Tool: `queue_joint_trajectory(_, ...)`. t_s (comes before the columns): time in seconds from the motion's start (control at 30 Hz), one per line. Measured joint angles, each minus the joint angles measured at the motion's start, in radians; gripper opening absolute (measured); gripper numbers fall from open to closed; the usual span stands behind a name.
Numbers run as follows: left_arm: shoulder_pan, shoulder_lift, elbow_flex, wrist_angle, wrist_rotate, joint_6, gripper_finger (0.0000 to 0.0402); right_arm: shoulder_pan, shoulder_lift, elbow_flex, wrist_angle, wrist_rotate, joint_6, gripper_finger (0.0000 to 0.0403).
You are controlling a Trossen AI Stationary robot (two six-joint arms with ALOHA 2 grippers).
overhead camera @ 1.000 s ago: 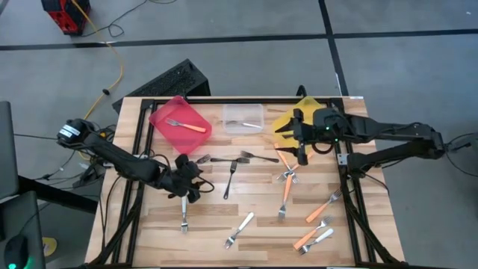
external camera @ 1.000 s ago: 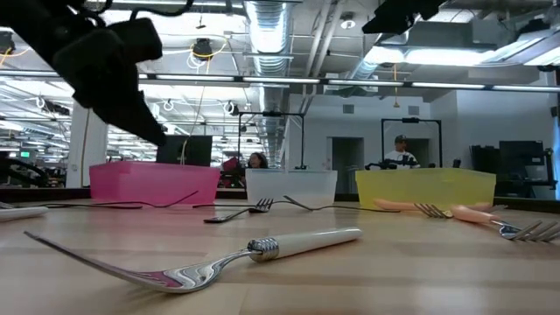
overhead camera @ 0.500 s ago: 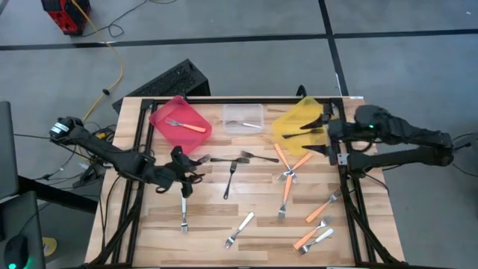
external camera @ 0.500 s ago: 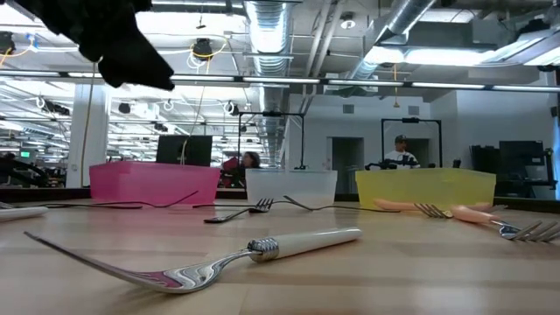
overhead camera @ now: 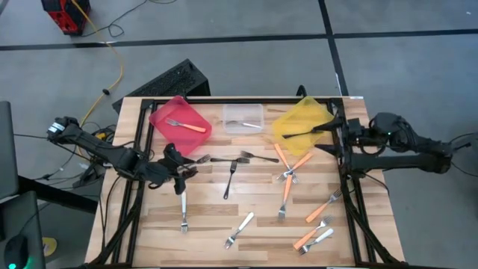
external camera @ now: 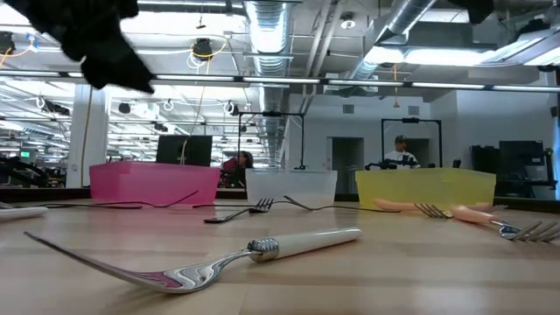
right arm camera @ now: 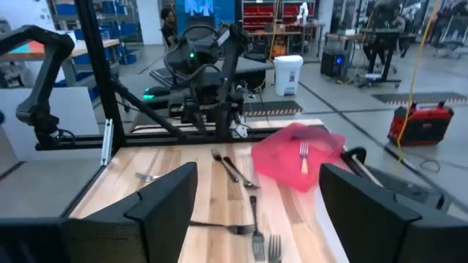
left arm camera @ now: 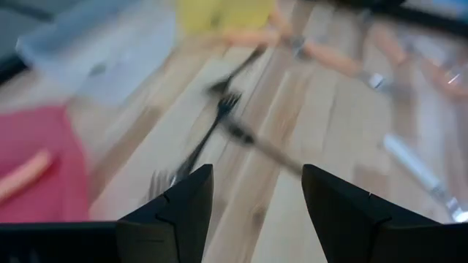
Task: Sort silverware by color (type)
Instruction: Put the black fork into the yellow bin
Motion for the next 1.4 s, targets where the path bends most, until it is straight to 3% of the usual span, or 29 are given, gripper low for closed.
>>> queue_joint_trajectory(0.2, -0.009, 0.050, 0.000, -0.158, 0.000, -0.179, 0.0194, 0.000, 0.000, -0.041, 0.004, 0.001, 0.006, 0.0311)
queue_joint_trajectory(0.67, -0.009, 0.276, 0.000, -0.211, 0.041, -0.277, 0.0194, 0.000, 0.000, -0.080, 0.012, 0.003, 0.054, 0.0311)
queue_joint_trajectory(0.8, -0.010, 0.313, 0.000, -0.222, 0.098, -0.291, 0.0194, 0.000, 0.000, -0.080, 0.012, 0.003, 0.055, 0.0311)
queue_joint_trajectory(1.07, -0.024, 0.325, -0.001, -0.333, 0.127, -0.390, 0.0194, 0.000, 0.000, -0.080, 0.011, 0.003, 0.054, 0.0311)
queue_joint_trajectory(1.4, -0.027, 0.325, -0.001, -0.368, 0.171, -0.393, 0.0194, 0.000, 0.000, -0.080, 0.010, 0.000, 0.050, 0.0311)
